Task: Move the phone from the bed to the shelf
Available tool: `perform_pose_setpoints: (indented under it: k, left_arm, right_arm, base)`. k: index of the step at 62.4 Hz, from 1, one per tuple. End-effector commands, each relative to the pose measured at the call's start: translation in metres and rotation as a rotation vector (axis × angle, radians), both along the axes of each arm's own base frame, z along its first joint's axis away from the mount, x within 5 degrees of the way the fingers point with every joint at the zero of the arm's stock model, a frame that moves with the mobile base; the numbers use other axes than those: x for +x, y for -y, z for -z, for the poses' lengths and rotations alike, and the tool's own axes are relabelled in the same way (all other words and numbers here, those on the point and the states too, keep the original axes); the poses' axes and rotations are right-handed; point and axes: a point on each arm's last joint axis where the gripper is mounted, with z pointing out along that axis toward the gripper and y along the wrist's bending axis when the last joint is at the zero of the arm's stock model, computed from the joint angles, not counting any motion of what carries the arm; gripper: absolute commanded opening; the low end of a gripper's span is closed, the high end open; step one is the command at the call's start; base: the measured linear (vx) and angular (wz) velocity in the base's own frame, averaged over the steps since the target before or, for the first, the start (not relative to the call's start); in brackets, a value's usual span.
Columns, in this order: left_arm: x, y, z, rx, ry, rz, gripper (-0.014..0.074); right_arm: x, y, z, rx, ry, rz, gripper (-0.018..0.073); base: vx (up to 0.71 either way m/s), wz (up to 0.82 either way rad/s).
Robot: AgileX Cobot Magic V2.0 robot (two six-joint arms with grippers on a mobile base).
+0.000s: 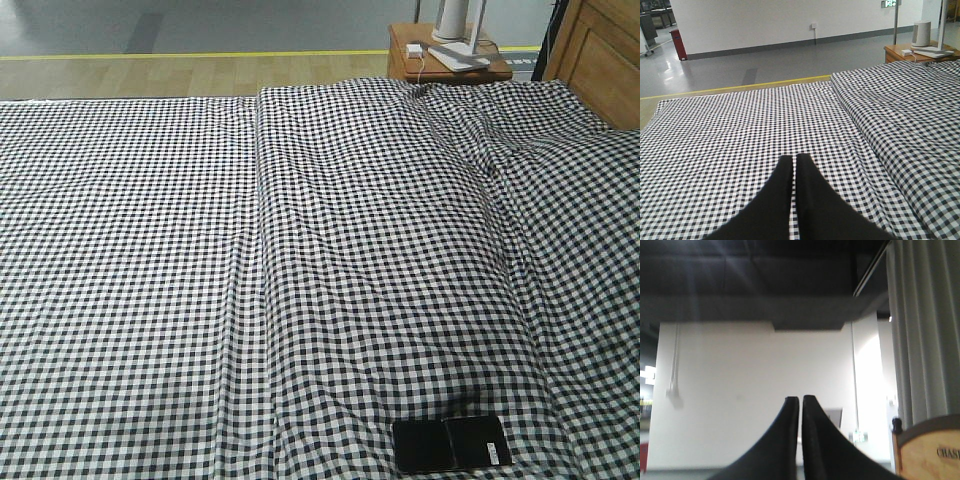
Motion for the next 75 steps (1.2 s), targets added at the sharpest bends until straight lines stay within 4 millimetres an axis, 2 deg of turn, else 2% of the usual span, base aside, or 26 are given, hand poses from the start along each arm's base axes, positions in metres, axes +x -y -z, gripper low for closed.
perform_pose_setpoints:
  k: [1,6,11,17,22,27,32,40,46,56,65,70,75]
  left_arm:
    - [-0.001,0.0,-0.015,-0.011,0.108,0.002,0.0001]
    - [-0.001,0.0,-0.015,-0.011,0.108,0.002,0.0001]
    - [-0.001,0.0,-0.015,-0.011,0.108,0.002,0.0001]
    - [-0.001,0.0,-0.015,-0.011,0.108,0.002,0.0001]
    - [-0.001,0.0,-0.015,-0.011,0.108,0.002,0.0001]
    - [-0.001,0.0,-0.015,-0.011,0.108,0.002,0.0001]
    - [-0.001,0.0,-0.015,-0.011,0.108,0.002,0.0001]
    - [-0.001,0.0,-0.015,-0.011,0.108,0.002,0.0001]
    - [-0.001,0.0,-0.015,-0.011,0.108,0.002,0.0001]
    - [-0.001,0.0,-0.015,-0.011,0.108,0.002,0.0001]
    - [-0.001,0.0,-0.015,-0.011,0.108,0.002,0.0001]
    - [-0.001,0.0,-0.015,-0.011,0.108,0.002,0.0001]
    - [-0.001,0.0,-0.015,-0.011,0.108,0.002,0.0001]
  right_arm:
    - [0.019,0.0,-0.031,-0.015,-0.081,0.007,-0.0003]
    - [0.039,0.0,-0.045,-0.014,-0.205,0.001,0.0001]
    - [0.061,0.0,-0.049,-0.014,-0.338,-0.004,0.0017]
    - [0.084,0.0,-0.047,-0.014,-0.464,-0.008,0.006]
    - [0.103,0.0,-0.037,-0.012,-0.547,-0.011,0.0123]
    - [0.118,0.0,-0.027,-0.005,-0.636,-0.017,0.0227]
    - [0.129,-0.001,-0.016,0.004,-0.723,-0.025,0.0379]
    - [0.14,-0.001,-0.005,0.009,-0.807,-0.032,0.0611]
    - [0.146,-0.001,-0.002,0.014,-0.826,-0.033,0.073]
    - [0.152,-0.001,0.008,0.152,-0.905,-0.045,0.0718]
    - [0.166,0.0,0.017,0.161,-1.032,-0.032,0.0706]
    - [0.176,0.01,0.018,0.184,-1.109,0.01,0.0704]
    - [0.19,0.03,0.023,0.231,-1.173,0.083,0.0703]
  base:
    - [0.0,0.0]
    - [0.0,0.0]
    - [0.0,0.0]
    - [0.0,0.0]
    - [0.0,0.0]
    - [0.0,0.0]
    - [0.0,0.0]
    - [0.0,0.0]
    - [0.0,0.0]
    - [0.0,0.0]
    - [0.0,0.0]
    - [0.0,0.0]
    - [0.0,0.0]
